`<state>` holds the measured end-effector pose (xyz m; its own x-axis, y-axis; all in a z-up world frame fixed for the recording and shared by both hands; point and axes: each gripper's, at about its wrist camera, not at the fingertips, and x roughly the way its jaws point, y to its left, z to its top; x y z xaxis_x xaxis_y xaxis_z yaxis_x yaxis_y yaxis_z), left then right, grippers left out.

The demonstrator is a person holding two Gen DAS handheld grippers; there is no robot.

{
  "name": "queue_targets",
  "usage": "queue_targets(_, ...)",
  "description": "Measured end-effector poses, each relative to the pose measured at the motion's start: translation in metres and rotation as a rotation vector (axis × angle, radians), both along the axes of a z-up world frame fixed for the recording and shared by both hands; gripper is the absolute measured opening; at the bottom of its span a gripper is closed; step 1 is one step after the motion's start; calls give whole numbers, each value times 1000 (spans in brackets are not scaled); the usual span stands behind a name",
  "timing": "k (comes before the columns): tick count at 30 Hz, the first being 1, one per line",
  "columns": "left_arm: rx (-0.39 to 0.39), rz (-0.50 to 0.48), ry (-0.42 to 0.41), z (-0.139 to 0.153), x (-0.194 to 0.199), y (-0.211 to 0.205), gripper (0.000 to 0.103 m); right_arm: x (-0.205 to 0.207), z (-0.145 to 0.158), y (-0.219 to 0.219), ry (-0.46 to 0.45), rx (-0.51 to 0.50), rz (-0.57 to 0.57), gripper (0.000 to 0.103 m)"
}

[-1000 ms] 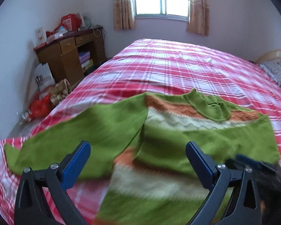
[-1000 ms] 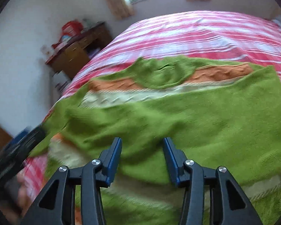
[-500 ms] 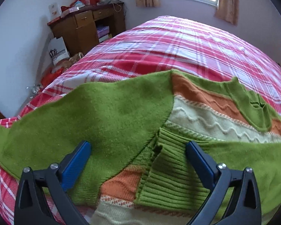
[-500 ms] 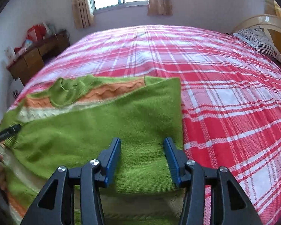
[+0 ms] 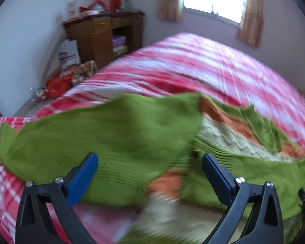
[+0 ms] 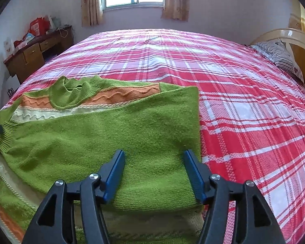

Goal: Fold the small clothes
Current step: 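Grasp the other green sleeve cuff with the left gripper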

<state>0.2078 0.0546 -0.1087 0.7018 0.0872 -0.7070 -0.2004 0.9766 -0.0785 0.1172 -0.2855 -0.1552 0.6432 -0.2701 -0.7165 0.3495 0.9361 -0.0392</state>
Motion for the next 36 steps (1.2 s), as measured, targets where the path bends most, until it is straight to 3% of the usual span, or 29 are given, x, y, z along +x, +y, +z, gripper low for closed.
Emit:
queue_targets(4,-37,171,-62,16,-28,70,103,0,0,0,0,-1,0,62)
queue_targets(7,0,371,-80,27,-37,133,103,0,0,0,2,-6,-1,62)
queue_targets(8,29,431,-65,27,-36,150,103,0,0,0,3,-8,-1,62)
queue_targets(10,101,551,5,24,-29,187,91,-1,0,0,4,-9,-2,63)
queue_targets(11,125,591,35,21,-24,200,83,-1,0,0,4,-10,-2,63)
queue_targets(13,179,648,105,11,-12,223,80,-1,0,0,6,-12,-3,63)
queue_targets(14,215,668,133,5,-5,231,74,-1,0,0,6,-13,-4,63)
queue_targets(17,281,697,203,-14,8,243,66,0,0,1,8,-15,-8,65)
queue_targets(20,264,695,277,-32,16,248,66,0,0,1,9,-15,-11,66)
queue_targets(23,291,725,322,-37,16,245,55,0,0,2,10,-17,-15,67)
queue_targets(25,309,733,315,-35,13,246,50,0,0,2,10,-17,-17,67)
queue_targets(28,341,747,305,-34,11,245,33,0,0,2,10,-16,-21,68)
queue_targets(30,343,746,282,-31,8,246,11,0,0,2,10,-16,-23,69)
queue_targets(33,266,702,238,-27,5,248,8,-1,0,1,9,-15,-26,70)
queue_targets(36,239,681,177,-15,-1,241,7,-1,0,0,9,-14,-28,70)
